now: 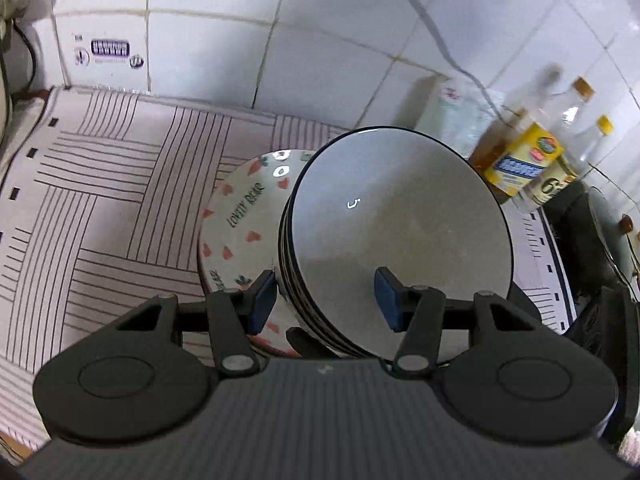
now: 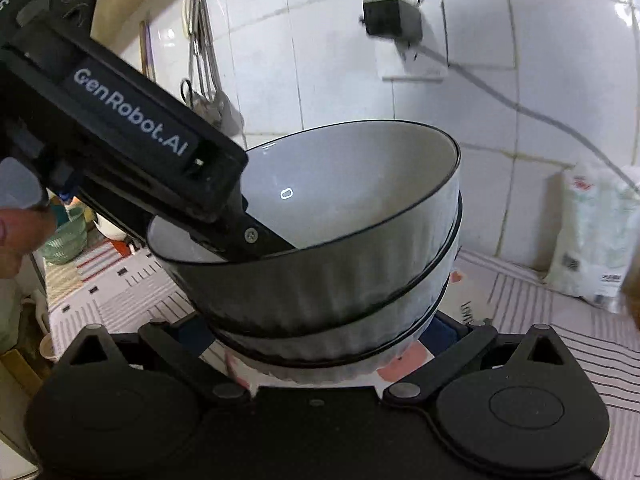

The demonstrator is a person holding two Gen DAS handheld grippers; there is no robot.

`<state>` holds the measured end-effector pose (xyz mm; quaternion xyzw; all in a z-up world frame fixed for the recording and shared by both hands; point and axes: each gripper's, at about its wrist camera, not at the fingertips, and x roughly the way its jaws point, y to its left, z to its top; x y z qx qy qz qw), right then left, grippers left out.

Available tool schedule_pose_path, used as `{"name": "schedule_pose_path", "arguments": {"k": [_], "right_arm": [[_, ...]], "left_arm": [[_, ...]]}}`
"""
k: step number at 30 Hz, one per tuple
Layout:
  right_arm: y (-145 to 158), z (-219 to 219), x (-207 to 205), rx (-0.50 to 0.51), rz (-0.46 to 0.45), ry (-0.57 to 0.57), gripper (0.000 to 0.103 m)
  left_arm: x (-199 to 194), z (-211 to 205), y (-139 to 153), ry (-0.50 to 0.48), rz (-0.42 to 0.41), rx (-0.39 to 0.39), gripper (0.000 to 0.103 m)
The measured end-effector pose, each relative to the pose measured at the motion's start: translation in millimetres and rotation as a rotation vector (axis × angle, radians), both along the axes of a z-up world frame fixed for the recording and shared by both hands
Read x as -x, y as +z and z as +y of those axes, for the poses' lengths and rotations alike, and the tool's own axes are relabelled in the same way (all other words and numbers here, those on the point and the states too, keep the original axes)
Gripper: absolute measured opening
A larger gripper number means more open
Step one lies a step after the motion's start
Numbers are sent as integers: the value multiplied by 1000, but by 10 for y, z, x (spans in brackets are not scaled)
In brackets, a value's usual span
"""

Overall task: Organize plates and bowls
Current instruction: 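Carry the bowl stack with both tools onto the bunny plate stack and release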

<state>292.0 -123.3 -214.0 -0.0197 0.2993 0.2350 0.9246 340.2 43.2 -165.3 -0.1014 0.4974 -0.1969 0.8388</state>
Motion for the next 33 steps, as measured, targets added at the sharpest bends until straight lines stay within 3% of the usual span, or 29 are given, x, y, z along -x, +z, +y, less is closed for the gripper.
{"name": "schedule_pose_path", "arguments": {"k": [17, 27, 33], "right_arm": [[-278, 201, -382, 86, 103, -84, 103], [-288, 209, -500, 92, 158, -96, 103], [-100, 207, -355, 86, 211, -120, 103]], "left_arm": [[-525, -45, -393, -90, 82, -7, 52], [-514, -77, -412, -4, 102, -1, 53], [-351, -55, -151, 120, -9, -98, 55]]}}
